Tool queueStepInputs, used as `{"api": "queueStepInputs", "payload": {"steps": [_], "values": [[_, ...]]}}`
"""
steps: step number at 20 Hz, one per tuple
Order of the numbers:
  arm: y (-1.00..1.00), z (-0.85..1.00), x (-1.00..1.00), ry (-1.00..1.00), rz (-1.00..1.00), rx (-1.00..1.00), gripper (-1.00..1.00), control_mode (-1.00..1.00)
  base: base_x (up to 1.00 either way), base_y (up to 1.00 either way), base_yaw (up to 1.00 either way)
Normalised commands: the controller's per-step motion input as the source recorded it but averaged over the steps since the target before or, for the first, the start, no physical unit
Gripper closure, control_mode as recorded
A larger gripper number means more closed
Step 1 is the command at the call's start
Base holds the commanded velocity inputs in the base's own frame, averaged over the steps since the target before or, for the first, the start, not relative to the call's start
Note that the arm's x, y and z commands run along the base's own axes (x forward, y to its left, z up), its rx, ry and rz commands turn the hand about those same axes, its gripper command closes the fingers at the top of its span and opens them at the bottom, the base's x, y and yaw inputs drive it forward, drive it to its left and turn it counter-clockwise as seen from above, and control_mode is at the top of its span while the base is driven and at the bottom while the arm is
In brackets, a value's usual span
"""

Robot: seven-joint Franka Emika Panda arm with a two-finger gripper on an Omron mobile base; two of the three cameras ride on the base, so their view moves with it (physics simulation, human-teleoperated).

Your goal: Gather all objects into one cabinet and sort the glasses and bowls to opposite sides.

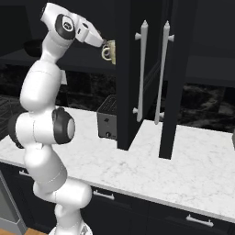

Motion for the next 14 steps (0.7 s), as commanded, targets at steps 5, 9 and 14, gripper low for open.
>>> {"api": "queueStepInputs", "payload": {"steps": [5,9,14], "values": [[0.46,0.31,-0.45,-0.08,0.00,-0.09,-1.00,-1.00,0.00,0.00,0.00],[0.64,-0.04,-0.83,0.00,0.15,-0.10,-1.00,-1.00,0.00,0.00,0.00],[0.25,-0.04,-0.90,0.00,0.29,-0.03,-1.00,-1.00,0.00,0.00,0.00]]}}
